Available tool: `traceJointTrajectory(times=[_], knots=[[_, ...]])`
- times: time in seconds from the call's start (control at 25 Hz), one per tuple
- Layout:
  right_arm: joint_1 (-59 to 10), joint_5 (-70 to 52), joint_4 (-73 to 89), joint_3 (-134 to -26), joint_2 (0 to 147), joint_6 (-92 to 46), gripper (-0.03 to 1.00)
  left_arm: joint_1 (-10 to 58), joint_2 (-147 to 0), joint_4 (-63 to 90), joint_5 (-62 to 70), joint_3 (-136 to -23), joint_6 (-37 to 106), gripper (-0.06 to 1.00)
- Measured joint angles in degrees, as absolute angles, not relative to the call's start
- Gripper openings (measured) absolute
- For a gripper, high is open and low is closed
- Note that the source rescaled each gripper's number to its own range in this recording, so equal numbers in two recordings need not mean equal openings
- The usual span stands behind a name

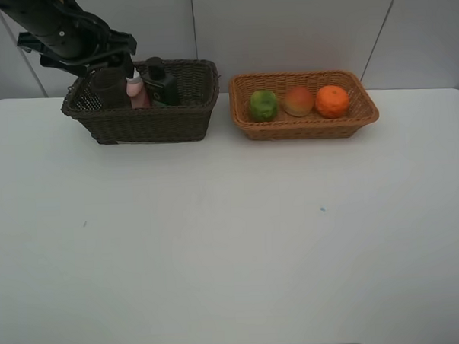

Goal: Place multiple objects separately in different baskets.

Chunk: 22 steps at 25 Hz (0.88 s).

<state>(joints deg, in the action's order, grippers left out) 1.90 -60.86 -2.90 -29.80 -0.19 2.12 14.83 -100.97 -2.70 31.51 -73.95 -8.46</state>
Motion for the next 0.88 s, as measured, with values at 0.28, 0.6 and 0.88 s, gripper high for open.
traceJointTrajectory(times=[0.28,0.6,0.88], knots=[[1.90,-60.86,-2.90,-29.80,-0.19,2.12,0.87,8.88,-79.65,-2.64,29.99,-56.09,-8.46,0.99],[1.90,-60.86,-2.90,-29.80,-0.19,2.12,0.87,7.38,-42.73,-2.60,43.52,-43.97,-8.46,0.99],[1.90,-60.86,-2.90,-29.80,-0.19,2.12,0.87,7.38,-10.19,-2.35,60.39,-41.42,-8.46,0.99]])
